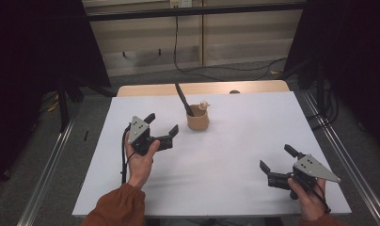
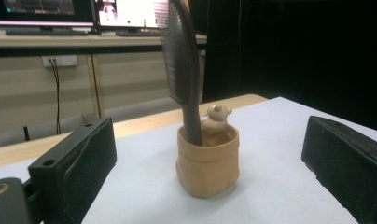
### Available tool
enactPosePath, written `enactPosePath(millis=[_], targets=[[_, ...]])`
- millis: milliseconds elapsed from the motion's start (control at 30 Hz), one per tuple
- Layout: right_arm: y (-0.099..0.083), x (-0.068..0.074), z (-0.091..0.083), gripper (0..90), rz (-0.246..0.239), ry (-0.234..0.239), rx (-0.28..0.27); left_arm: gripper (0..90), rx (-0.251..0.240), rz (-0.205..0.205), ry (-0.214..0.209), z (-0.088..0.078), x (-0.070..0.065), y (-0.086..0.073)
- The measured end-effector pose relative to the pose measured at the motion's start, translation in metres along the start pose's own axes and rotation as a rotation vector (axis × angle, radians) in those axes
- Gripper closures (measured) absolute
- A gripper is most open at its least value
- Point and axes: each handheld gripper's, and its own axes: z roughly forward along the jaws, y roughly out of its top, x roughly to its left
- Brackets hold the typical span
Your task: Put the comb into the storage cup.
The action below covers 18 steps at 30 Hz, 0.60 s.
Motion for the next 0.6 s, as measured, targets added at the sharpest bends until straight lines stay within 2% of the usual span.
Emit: enactPosePath(millis=[133,200,233,333,467,567,600], targets=[[0.0,0.0,0.0,0.0,0.003,-0.005,-0.003,3.0,-0.018,-0.005,0.008,-0.009,-0.001,-0.003],[0.001,0.0,0.0,0.0,0.007,-0.012,-0.004,3.0,-0.009,0.001,0.014,-0.013,0.001,-0.007],[0.001,0.0,0.0,0.0,0.009,-0.014,-0.006,2.9,-0.009,-0.016,0.017,-0.015,0.002,-0.009],[0.001,-0.001,0.0,0.0,0.006,-0.019,-0.009,2.9,-0.003,-0.01,0.039,-0.018,0.004,-0.011],[0.001,-0.001,0.0,0.0,0.005,-0.017,-0.009,2.9,0.006,0.004,0.043,-0.024,0.002,-0.015],[0.001,-0.002,-0.001,0.0,0.006,-0.018,-0.011,2.7,0.005,-0.001,0.034,-0.028,0.0,-0.017],[0.001,-0.001,-0.001,0.0,0.005,-0.018,-0.012,2.6,0.006,0.011,0.044,-0.031,0.001,-0.017]])
